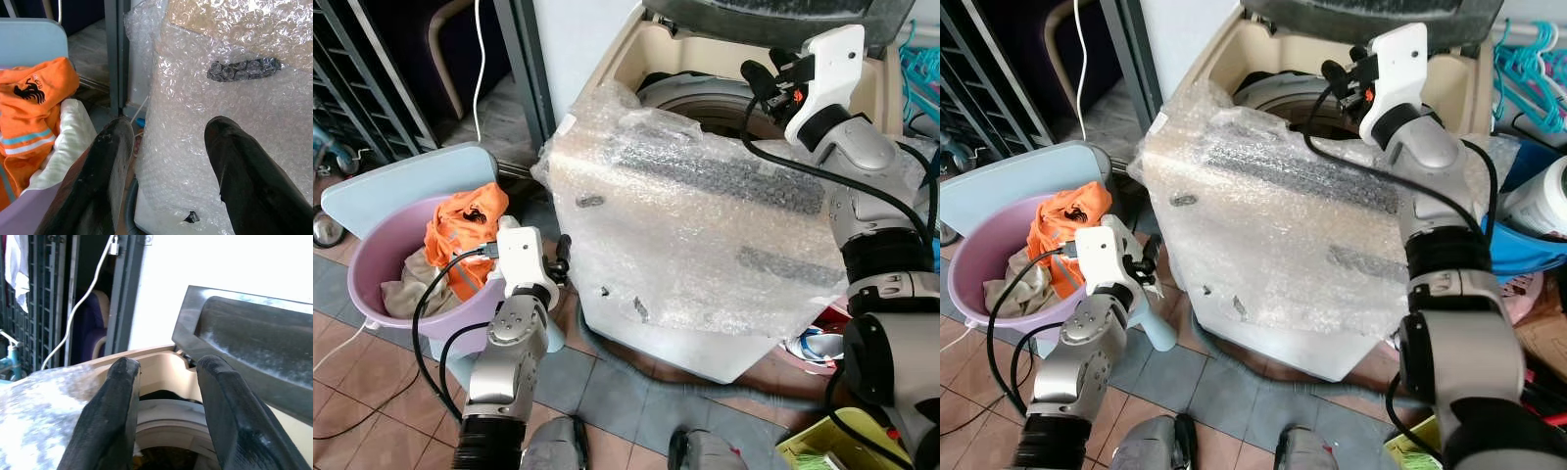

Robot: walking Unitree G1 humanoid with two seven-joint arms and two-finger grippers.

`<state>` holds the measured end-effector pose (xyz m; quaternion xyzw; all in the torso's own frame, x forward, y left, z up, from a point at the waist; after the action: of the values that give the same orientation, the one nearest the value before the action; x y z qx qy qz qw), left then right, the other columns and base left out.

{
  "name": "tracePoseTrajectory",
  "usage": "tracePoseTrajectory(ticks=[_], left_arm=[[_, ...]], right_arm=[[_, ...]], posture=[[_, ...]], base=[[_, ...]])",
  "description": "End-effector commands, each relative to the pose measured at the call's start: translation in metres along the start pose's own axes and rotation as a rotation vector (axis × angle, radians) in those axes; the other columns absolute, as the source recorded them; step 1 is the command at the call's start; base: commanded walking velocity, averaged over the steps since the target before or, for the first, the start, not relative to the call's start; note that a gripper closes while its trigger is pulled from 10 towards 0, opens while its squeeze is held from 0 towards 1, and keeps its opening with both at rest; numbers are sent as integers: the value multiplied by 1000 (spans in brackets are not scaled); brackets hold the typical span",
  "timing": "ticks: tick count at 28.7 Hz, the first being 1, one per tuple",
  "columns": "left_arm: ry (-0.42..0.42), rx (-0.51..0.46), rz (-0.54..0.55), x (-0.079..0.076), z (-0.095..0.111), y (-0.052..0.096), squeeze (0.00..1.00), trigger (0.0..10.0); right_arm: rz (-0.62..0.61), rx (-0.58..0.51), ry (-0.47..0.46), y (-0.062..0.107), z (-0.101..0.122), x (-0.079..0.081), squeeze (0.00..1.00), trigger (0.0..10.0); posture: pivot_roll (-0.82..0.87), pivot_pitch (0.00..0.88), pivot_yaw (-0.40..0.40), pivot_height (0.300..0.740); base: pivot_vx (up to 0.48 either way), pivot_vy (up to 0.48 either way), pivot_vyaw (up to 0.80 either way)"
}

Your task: Clothes washing

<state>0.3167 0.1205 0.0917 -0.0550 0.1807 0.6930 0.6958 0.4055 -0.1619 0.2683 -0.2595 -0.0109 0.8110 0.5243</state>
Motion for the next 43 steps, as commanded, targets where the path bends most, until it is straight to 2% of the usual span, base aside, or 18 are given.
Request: tracePoseTrajectory(ticks=[1, 2, 4, 9, 16, 26, 27, 28, 30, 33, 36, 43], left_arm=[[21, -3, 4, -4, -2, 2, 0, 10000], [17, -7, 8, -4, -1, 2, 0, 10000], [15, -22, 16, -3, 3, 3, 0, 10000], [6, -35, 13, -2, 9, 1, 0, 10000], [-4, -44, 23, 2, 13, -1, 0, 10000], [-6, -39, 49, 6, 10, 1, 0, 10000], [-8, -38, 53, 7, 9, 1, 0, 10000], [-10, -39, 54, 8, 10, 1, 0, 10000], [-13, -39, 58, 8, 10, 0, 0, 10000], [-35, -55, 62, 9, 12, -1, 0, 10000], [-23, -79, 38, 9, 17, 0, 0, 10000], [-22, -89, 28, 12, 18, 3, 0, 10000]], right_arm=[[26, -38, 23, 4, 7, 16, 1000, 10000], [29, -44, 25, 7, 6, 22, 1000, 10000], [4, -52, -28, 15, 4, 37, 1000, 10000], [-35, -28, -81, 28, -1, 53, 1000, 10000], [-59, -15, -74, 38, 1, 62, 1000, 10000], [-83, 62, -67, 60, -12, 68, 1000, 10000], [-89, 78, -69, 65, -16, 70, 722, 10000], [-100, 100, -68, 71, -20, 72, 0, 10000], [-110, 121, -98, 76, -23, 76, 0, 10000], [-84, 142, -85, 84, -29, 88, 0, 10000], [-77, 160, -103, 89, -32, 95, 0, 10000], [-56, 181, -129, 91, -34, 107, 0, 10000]], posture=[[-44, 82, 26, 740], [-41, 85, 27, 740], [-39, 90, 31, 740], [-39, 99, 44, 740], [-40, 100, 47, 740], [-41, 94, 45, 740], [-44, 95, 47, 740], [-46, 96, 49, 740], [-49, 96, 51, 740], [-50, 98, 55, 740], [-50, 105, 59, 740], [-47, 104, 57, 740]], base=[[0, 0, 800], [0, 0, 800], [0, 221, 800], [0, 472, 751], [0, 480, 504], [0, 480, 0], [0, 480, 0], [0, 480, 0], [0, 480, 0], [0, 480, 0], [0, 320, 200], [48, 0, 784]])
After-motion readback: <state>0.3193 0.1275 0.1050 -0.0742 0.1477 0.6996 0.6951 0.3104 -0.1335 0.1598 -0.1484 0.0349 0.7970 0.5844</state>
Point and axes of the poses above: a point about 5 cm out from each wrist's last joint towards the gripper, its own y axis pointing back from the gripper into the wrist, its own z axis along the axis of the wrist's last joint, x = y × z, the point moved 3 cm from there along -y, pointing out of the wrist towards the gripper, and after that the axes turned 10 degrees about y, right-handed, at the moved point
